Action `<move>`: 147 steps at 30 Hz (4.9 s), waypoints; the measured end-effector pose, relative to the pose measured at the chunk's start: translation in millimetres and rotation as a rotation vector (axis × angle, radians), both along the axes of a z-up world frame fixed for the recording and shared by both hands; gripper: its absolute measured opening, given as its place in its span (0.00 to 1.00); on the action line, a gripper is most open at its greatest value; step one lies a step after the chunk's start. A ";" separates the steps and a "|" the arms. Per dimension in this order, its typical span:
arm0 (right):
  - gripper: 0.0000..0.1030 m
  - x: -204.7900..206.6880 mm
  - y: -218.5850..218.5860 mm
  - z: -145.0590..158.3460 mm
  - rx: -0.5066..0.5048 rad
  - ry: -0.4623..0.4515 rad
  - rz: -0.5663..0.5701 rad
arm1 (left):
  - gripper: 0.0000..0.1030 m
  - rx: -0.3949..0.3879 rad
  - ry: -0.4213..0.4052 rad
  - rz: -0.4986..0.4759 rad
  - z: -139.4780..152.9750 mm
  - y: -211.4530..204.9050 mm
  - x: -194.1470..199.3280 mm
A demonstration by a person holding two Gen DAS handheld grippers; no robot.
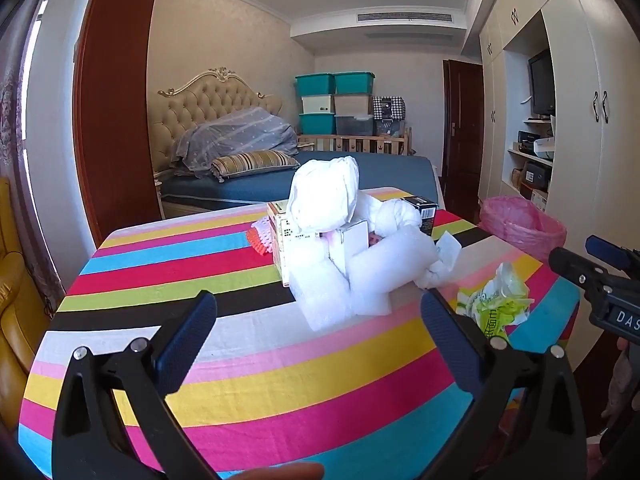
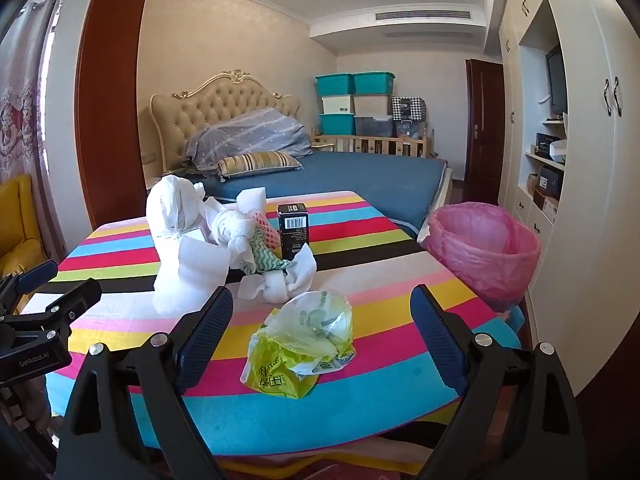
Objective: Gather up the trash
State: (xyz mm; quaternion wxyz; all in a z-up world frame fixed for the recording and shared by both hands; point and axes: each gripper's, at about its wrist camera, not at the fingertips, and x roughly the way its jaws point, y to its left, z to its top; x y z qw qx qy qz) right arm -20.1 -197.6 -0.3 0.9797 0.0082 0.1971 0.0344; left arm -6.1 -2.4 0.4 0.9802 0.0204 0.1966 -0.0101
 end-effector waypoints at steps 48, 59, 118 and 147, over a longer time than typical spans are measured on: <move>0.82 2.2 2.1 -0.9 0.001 0.007 0.012 | 0.96 -0.012 0.000 -0.008 -4.4 -0.9 -1.5; 0.82 2.2 2.1 -0.9 0.003 0.009 0.011 | 0.96 -0.006 -0.002 -0.018 -3.9 -2.6 -2.7; 0.82 77.4 13.2 -76.2 -0.021 0.306 0.142 | 0.95 -0.108 0.208 0.058 -34.5 24.1 28.5; 0.41 75.2 -29.1 -77.1 0.087 0.229 0.184 | 0.57 0.277 0.137 -0.188 -35.3 -91.7 129.9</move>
